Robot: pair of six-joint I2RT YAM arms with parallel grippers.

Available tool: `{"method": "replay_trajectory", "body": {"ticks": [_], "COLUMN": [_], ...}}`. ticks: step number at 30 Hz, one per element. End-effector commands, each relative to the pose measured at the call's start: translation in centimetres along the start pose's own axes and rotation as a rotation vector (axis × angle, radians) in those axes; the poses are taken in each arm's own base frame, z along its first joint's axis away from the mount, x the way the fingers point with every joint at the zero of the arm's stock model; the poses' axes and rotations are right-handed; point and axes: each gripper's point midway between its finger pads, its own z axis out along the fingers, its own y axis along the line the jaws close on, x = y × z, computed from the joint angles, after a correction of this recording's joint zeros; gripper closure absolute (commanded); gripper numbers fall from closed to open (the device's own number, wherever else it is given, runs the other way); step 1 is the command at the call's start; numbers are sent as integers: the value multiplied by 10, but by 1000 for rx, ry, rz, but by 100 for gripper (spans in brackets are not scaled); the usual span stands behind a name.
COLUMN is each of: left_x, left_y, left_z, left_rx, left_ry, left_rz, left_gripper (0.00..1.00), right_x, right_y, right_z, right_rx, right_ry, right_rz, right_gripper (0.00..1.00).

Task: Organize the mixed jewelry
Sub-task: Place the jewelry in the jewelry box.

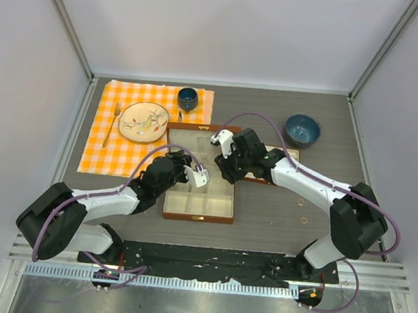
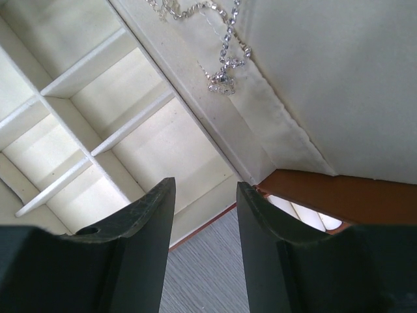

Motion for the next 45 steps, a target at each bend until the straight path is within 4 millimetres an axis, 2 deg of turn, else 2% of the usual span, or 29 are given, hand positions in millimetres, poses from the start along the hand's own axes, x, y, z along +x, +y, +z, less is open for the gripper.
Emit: {"method": "replay_trajectory", "body": {"ticks": [1, 15, 30, 40, 45], "left_x": [-21, -23, -14, -3, 0], "left_y": [38, 46, 34, 4, 6], "left_z": [-1, 0, 11, 6, 9], "left_rx": [-124, -150, -118, -6, -20], "left_ry": [-67, -82, -64, -46, -29], "left_rz": [-16, -10, 0, -10, -4], "left_gripper": [53, 53, 55, 54, 53], "right_x": [-6, -3, 0, 0, -1], "right_y": [2, -2, -2, -2, -1], "right_z": [6, 18, 18, 17, 17], "right_rx": [-6, 17, 25, 28, 26], "right_ry": [-30, -7, -5, -9, -10], "right_rz": [6, 2, -3, -5, -6], "right_gripper": [52, 52, 52, 52, 52]}}
